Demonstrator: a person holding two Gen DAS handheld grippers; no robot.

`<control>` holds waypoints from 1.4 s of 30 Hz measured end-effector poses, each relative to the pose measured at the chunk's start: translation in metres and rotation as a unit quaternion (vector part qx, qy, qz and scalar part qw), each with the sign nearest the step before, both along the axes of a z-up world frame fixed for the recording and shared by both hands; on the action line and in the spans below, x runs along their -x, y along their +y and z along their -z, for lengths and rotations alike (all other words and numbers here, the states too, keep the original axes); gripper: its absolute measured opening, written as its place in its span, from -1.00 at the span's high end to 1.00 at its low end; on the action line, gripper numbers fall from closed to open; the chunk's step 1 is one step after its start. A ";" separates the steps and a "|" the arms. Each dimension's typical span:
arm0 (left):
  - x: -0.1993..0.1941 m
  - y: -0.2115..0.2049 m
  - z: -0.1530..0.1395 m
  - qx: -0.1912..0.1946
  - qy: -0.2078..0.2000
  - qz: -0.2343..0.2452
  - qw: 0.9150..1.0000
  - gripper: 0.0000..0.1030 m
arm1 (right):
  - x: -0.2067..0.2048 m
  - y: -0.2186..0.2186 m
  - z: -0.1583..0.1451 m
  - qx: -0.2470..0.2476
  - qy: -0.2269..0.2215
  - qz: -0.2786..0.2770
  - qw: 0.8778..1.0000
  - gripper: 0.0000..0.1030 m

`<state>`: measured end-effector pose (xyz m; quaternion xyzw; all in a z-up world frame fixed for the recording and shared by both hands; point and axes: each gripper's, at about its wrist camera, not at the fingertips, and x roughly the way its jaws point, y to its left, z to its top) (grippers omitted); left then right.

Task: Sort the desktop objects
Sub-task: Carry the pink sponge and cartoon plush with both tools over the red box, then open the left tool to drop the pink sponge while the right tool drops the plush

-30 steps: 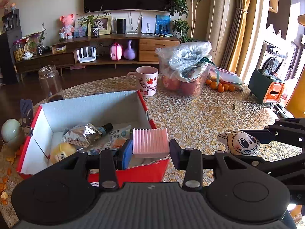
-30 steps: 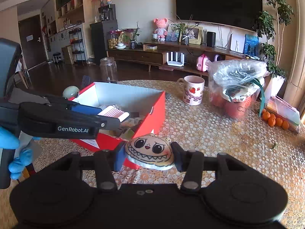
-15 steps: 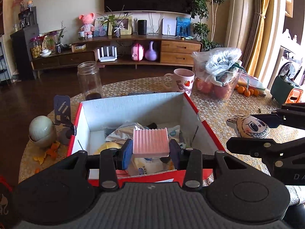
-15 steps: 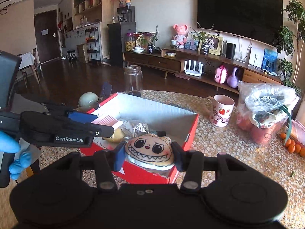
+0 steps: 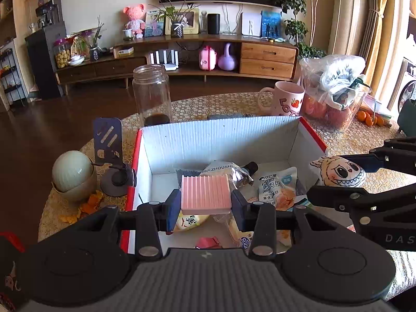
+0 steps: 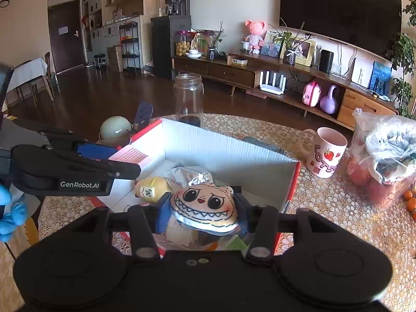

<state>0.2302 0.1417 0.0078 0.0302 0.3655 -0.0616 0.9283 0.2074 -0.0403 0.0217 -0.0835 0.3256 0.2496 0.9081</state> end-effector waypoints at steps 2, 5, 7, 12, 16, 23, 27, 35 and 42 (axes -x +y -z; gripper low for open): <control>-0.007 -0.002 0.008 -0.007 0.008 0.006 1.000 0.21 | -0.010 0.003 0.008 0.008 0.004 0.006 1.000 0.04; -0.017 -0.003 0.020 -0.006 0.025 0.015 1.000 0.21 | -0.021 0.006 0.018 0.009 0.010 0.016 1.000 0.04; -0.021 -0.004 0.027 -0.006 0.034 0.022 0.999 0.21 | -0.025 0.007 0.023 0.005 0.013 0.018 1.000 0.04; -0.024 -0.007 0.039 -0.016 0.052 0.039 0.998 0.21 | -0.032 0.009 0.036 0.009 0.026 0.023 0.999 0.04; -0.025 -0.009 0.045 -0.023 0.061 0.048 0.997 0.21 | -0.033 0.012 0.042 0.014 0.032 0.018 0.999 0.04; -0.028 -0.009 0.054 -0.015 0.079 0.049 0.996 0.21 | -0.033 0.014 0.051 0.020 0.045 0.011 0.999 0.04; -0.029 -0.007 0.056 -0.008 0.088 0.045 0.995 0.21 | -0.033 0.014 0.054 0.023 0.055 0.009 0.998 0.02; -0.030 -0.003 0.056 -0.003 0.093 0.036 0.995 0.20 | -0.029 0.013 0.055 0.022 0.061 0.006 0.998 -0.24; -0.025 0.000 0.049 -0.002 0.078 0.022 0.997 -0.16 | -0.025 0.008 0.050 0.014 0.055 0.011 0.998 -0.39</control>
